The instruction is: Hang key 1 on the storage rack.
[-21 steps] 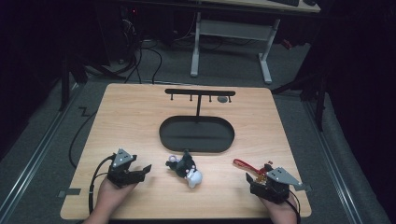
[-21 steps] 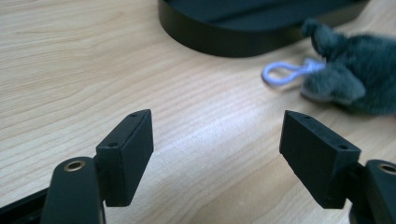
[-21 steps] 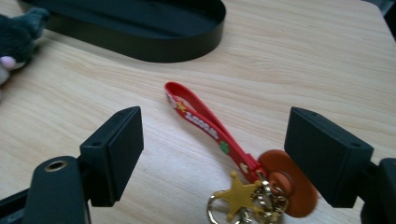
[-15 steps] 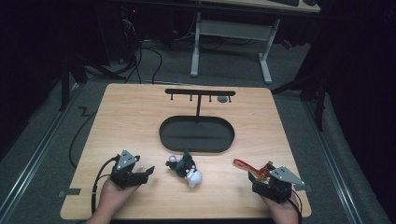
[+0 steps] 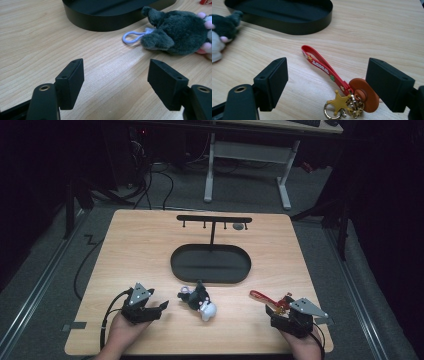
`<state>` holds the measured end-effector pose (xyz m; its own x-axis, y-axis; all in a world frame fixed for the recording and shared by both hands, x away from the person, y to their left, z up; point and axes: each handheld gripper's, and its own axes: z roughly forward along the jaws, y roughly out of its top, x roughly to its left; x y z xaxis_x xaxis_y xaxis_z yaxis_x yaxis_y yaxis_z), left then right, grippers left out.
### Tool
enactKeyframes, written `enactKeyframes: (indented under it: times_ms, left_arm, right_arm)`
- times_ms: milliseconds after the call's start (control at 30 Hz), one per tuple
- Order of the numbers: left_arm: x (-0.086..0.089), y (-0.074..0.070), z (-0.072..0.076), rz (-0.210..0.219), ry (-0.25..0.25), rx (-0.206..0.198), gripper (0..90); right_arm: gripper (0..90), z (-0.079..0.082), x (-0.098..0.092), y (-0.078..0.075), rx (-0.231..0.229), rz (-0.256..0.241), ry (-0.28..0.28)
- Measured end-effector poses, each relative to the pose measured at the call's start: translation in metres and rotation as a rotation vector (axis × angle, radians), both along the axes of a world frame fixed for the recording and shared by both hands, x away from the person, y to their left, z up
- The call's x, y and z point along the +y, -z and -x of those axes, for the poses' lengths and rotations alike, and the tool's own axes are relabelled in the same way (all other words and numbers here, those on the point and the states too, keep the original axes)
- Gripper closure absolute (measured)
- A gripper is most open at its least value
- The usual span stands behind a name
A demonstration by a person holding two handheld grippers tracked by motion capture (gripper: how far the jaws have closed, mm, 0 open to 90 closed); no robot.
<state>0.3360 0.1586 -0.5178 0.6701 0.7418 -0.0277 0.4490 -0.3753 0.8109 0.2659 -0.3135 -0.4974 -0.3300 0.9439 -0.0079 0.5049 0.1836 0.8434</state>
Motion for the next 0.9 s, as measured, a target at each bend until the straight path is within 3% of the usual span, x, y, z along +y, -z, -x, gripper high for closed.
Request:
enactKeyframes:
  times_ms: [200, 333, 433, 533, 600, 700, 767, 900]
  left_arm:
    - [0.000, -0.002, 0.002, 0.001, 0.007, -0.003, 30.1]
    - [-0.001, -0.002, 0.003, 0.002, 0.016, -0.004, 30.6]
    - [-0.003, -0.001, 0.002, 0.001, 0.021, -0.004, 30.7]
    - [-0.005, -0.001, 0.001, 0.000, 0.023, 0.002, 30.7]
    - [-0.006, -0.001, 0.002, 0.000, 0.027, -0.001, 30.7]
    - [-0.007, -0.002, 0.003, 0.000, 0.032, -0.002, 30.8]
    - [-0.007, -0.002, 0.003, -0.002, 0.037, -0.002, 30.8]
    - [-0.008, -0.001, 0.002, -0.008, 0.041, 0.000, 30.9]
  right_arm:
    - [30.8, 0.013, -0.004, -0.007, -0.008, 0.009, 0.006]
    - [53.8, 0.031, -0.016, -0.013, -0.050, 0.006, 0.052]
    - [68.1, 0.039, -0.025, -0.013, -0.035, -0.006, 0.075]
    - [83.8, 0.043, -0.033, -0.010, 0.012, -0.017, 0.078]
    - [90.0, 0.041, -0.035, -0.004, 0.053, 0.009, 0.073]
    - [90.0, 0.032, -0.035, 0.007, 0.143, 0.045, 0.068]
    - [90.0, 0.027, -0.036, 0.013, 0.179, 0.061, 0.075]
    - [90.0, 0.018, -0.037, 0.018, 0.209, 0.097, 0.093]
